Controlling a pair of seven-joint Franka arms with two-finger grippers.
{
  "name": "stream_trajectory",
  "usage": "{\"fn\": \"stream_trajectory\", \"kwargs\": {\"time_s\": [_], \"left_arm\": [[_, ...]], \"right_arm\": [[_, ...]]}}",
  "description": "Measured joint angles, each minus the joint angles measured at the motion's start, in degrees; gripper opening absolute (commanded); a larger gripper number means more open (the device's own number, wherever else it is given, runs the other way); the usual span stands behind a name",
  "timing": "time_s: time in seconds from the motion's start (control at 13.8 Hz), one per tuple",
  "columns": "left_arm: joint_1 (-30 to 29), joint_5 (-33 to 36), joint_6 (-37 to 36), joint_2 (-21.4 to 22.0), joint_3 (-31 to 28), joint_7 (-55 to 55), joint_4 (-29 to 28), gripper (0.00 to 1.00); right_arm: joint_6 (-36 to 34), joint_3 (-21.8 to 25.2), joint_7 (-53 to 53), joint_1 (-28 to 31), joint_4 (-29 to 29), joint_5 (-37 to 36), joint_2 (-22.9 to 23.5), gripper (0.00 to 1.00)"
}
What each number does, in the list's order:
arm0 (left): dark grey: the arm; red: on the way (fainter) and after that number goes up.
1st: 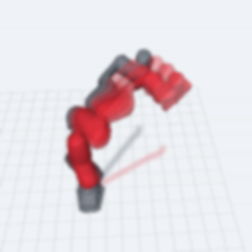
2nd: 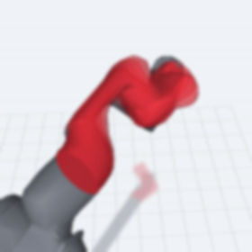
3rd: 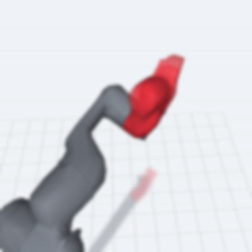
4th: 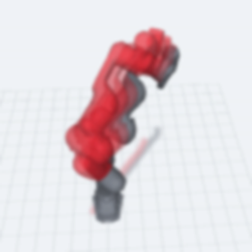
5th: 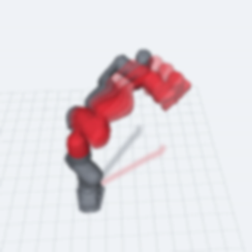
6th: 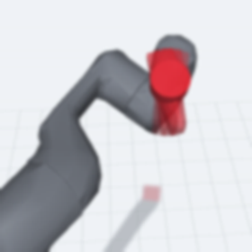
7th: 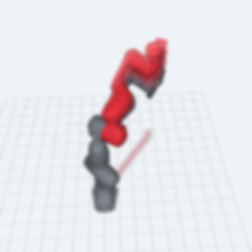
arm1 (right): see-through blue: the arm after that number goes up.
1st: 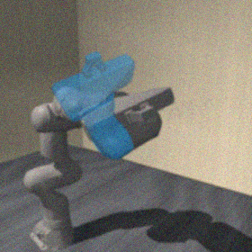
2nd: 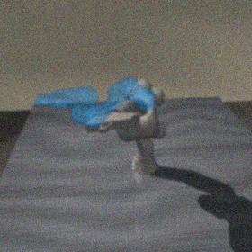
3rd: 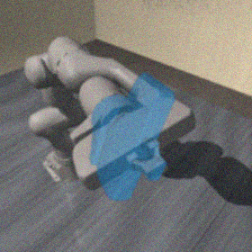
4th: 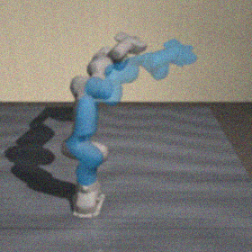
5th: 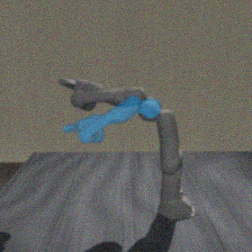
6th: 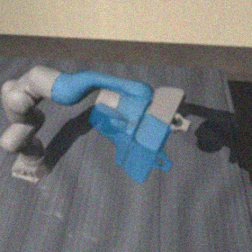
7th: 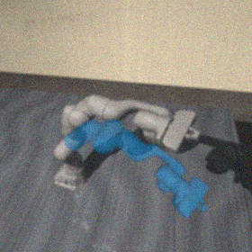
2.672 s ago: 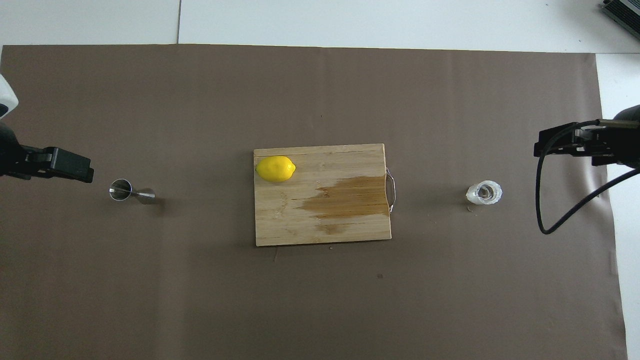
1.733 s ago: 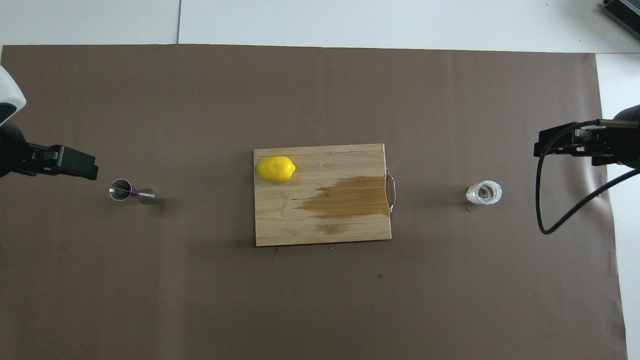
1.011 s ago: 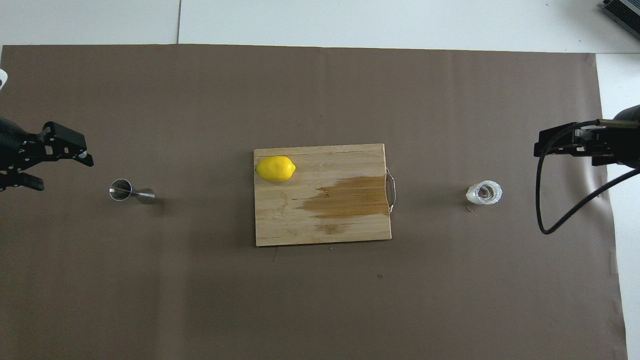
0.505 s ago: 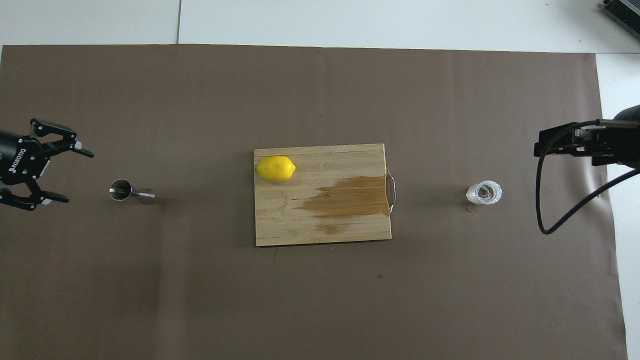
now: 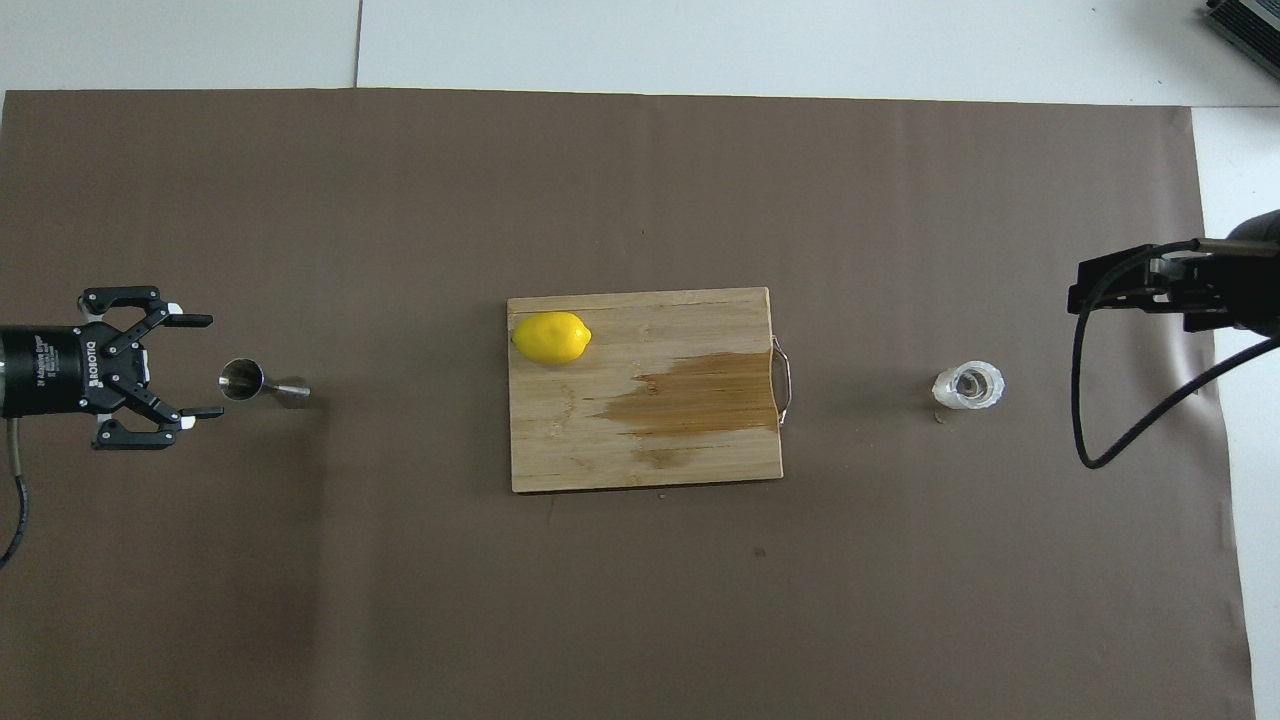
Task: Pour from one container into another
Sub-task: 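Open the left gripper and reach toward the small metal cup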
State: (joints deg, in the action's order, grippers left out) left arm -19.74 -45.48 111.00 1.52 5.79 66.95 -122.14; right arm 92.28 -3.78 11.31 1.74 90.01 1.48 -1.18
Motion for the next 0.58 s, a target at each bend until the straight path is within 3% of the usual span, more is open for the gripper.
{"fn": "stream_trajectory", "kwargs": {"time_s": [0.36, 0.58], "left_arm": [[-3.9, -10.8, 6.1, 1.7, -0.1, 4.9, -8.0, 1.00], [-4.1, -12.4, 7.7, 1.7, 0.0, 4.9, -10.2, 1.00]], "right_arm": [[0.0, 0.0, 0.0, 0.0, 0.0, 0.0, 0.0, 1.00], [0.0, 0.0, 0.0, 0.0, 0.0, 0.0, 0.0, 1.00]]}}
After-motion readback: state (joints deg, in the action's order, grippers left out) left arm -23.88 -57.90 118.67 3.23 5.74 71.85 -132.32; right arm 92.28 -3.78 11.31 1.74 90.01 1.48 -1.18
